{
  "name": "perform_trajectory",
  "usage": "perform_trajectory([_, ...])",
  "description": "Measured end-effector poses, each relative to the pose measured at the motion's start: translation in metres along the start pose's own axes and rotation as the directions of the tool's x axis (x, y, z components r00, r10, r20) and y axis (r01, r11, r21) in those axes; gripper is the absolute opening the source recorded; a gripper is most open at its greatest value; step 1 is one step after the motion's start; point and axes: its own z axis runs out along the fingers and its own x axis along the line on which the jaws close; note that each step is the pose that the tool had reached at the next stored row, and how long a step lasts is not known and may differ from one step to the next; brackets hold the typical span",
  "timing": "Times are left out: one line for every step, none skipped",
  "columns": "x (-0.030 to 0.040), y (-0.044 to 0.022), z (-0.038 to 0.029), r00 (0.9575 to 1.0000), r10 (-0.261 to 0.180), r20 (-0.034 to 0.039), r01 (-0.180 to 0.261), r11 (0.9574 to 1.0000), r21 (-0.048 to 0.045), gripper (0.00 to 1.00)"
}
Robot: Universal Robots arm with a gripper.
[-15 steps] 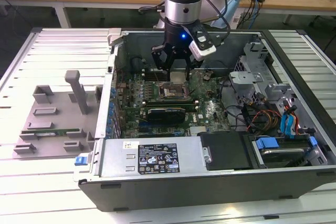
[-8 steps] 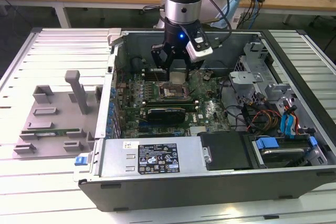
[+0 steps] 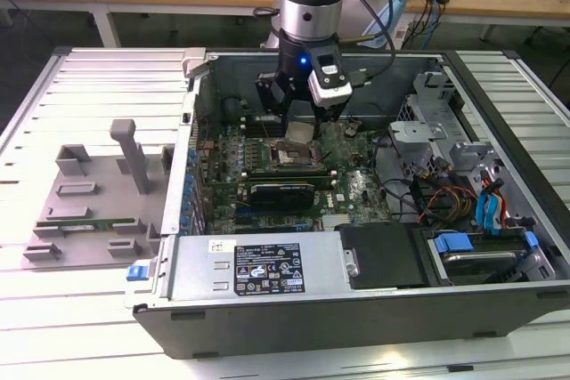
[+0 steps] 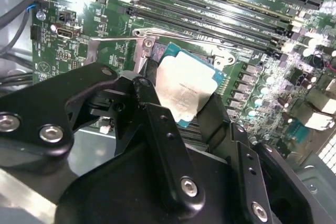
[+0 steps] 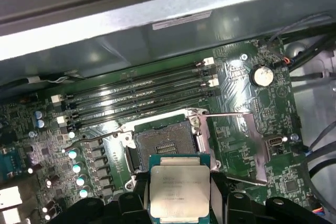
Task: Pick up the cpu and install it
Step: 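Place the cpu into insertion slot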
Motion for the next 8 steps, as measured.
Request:
perform_trajectory([0.0,0.0,0.0,0.9999,0.016,-0.0007,-0.016,0.9999,0.0005,0.55])
perform_trajectory([0.0,0.0,0.0,0.9996,0.029,-0.0014,-0.029,0.9996,0.001,0.55])
perform_trajectory([0.0,0.0,0.0,0.9993,0.036,-0.0017,-0.036,0.9993,0.0012,0.55])
perform_trajectory([0.0,0.0,0.0,0.9988,0.048,-0.0022,-0.048,0.9988,0.0016,0.55])
perform_trajectory([0.0,0.0,0.0,0.9983,0.059,-0.0027,-0.059,0.9983,0.0018,0.55])
perform_trajectory([0.0,0.0,0.0,0.9978,0.066,-0.003,-0.066,0.9978,0.0021,0.55])
perform_trajectory([0.0,0.0,0.0,0.9969,0.079,-0.0036,-0.079,0.9969,0.0025,0.55])
perform_trajectory([0.0,0.0,0.0,0.9947,0.103,-0.0047,-0.103,0.9947,0.0034,0.55])
